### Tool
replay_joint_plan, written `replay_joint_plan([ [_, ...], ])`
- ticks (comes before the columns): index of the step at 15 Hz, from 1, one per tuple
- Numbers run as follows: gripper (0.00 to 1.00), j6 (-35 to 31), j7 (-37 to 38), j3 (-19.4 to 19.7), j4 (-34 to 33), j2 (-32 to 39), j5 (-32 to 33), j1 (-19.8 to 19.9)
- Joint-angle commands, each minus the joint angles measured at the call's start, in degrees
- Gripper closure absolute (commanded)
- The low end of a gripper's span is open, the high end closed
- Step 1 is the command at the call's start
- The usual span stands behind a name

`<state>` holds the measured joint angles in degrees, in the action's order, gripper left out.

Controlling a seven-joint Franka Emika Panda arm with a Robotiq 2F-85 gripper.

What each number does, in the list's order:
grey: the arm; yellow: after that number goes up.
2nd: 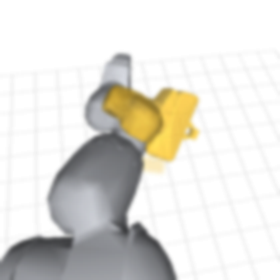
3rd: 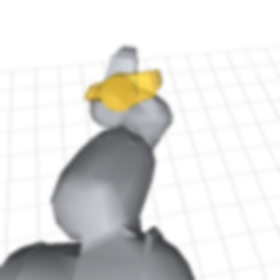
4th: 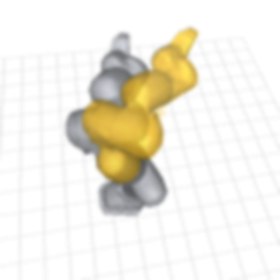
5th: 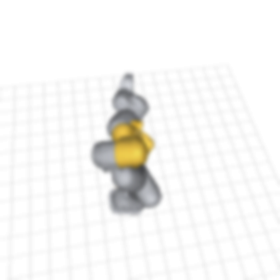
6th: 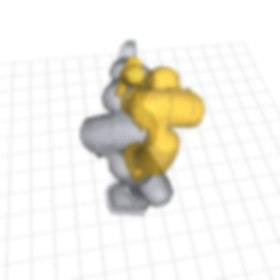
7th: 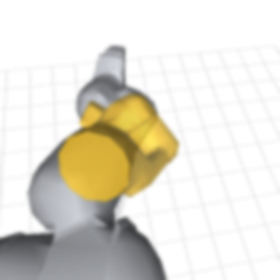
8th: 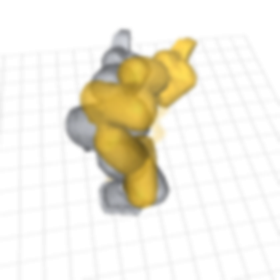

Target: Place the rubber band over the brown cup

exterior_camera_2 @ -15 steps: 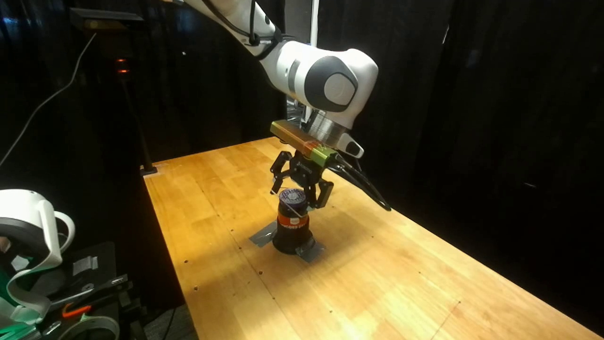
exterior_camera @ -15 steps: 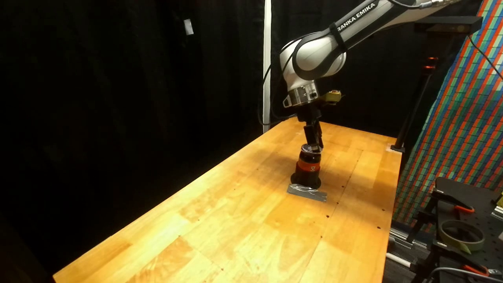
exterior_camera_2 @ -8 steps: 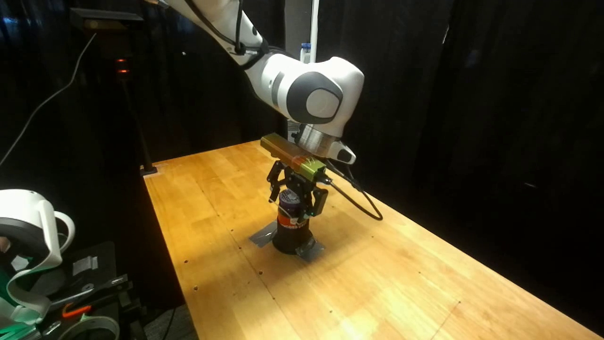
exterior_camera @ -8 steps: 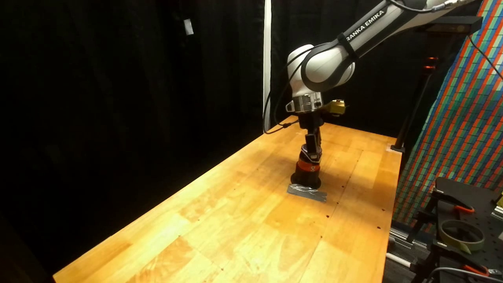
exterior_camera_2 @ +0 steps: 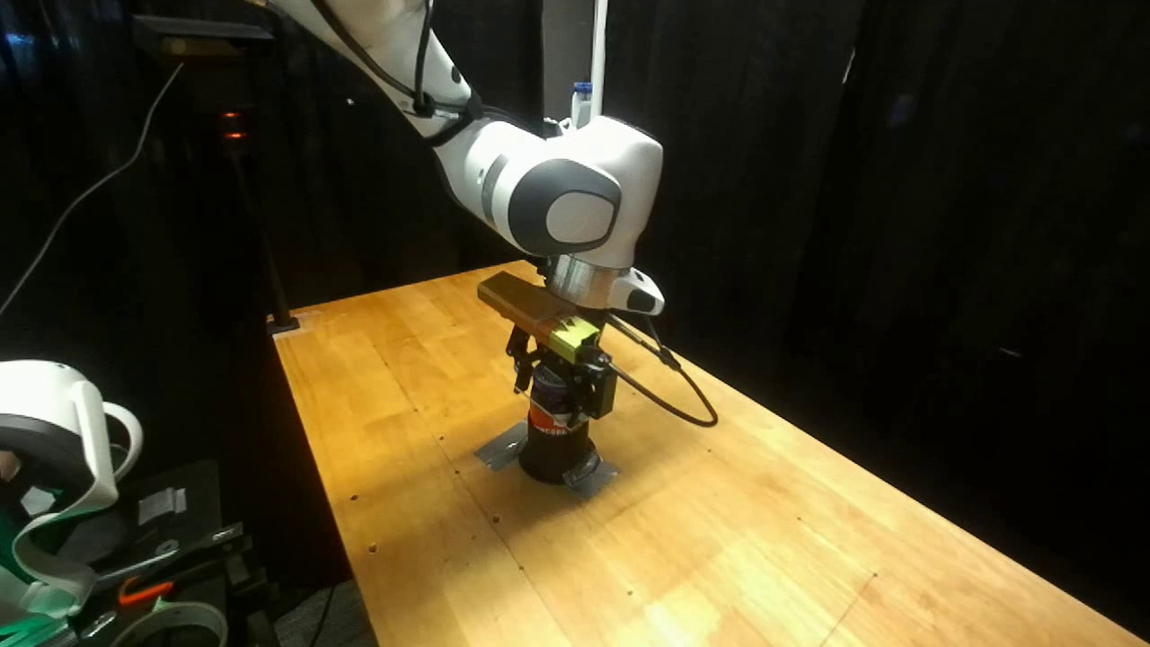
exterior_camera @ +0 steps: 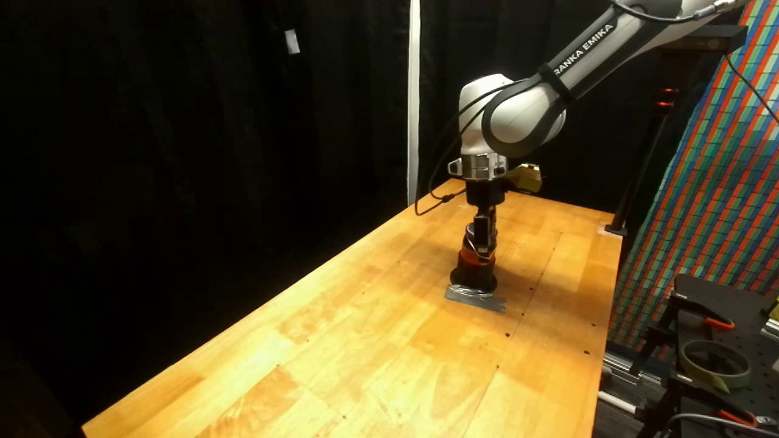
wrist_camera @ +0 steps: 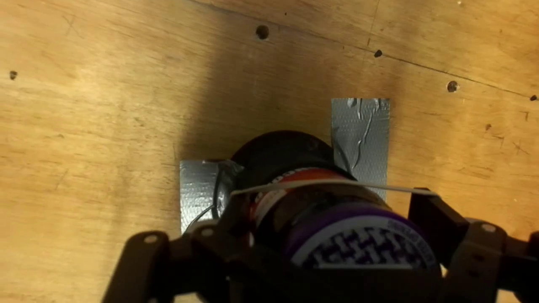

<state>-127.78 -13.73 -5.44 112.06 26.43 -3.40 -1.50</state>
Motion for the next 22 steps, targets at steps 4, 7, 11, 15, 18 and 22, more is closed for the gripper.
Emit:
replay_joint_plan([
  [4,0.0,-6.1,3.7,0.3,8.3,-6.8,0.9,-0.7],
  [7,0.0,-7.6,3.7,0.6,12.1,-10.3,0.8,-0.2],
  [11,0.42,-9.0,3.4,1.2,16.3,-14.0,1.5,0.0],
  [15,0.72,-17.0,0.5,0.4,21.0,-15.9,-2.6,1.2],
  [18,0.9,-30.4,-1.6,-0.2,26.8,-16.9,-5.3,1.9],
  [22,0.92,-47.5,-7.2,-3.7,35.1,-17.5,-10.7,4.8],
])
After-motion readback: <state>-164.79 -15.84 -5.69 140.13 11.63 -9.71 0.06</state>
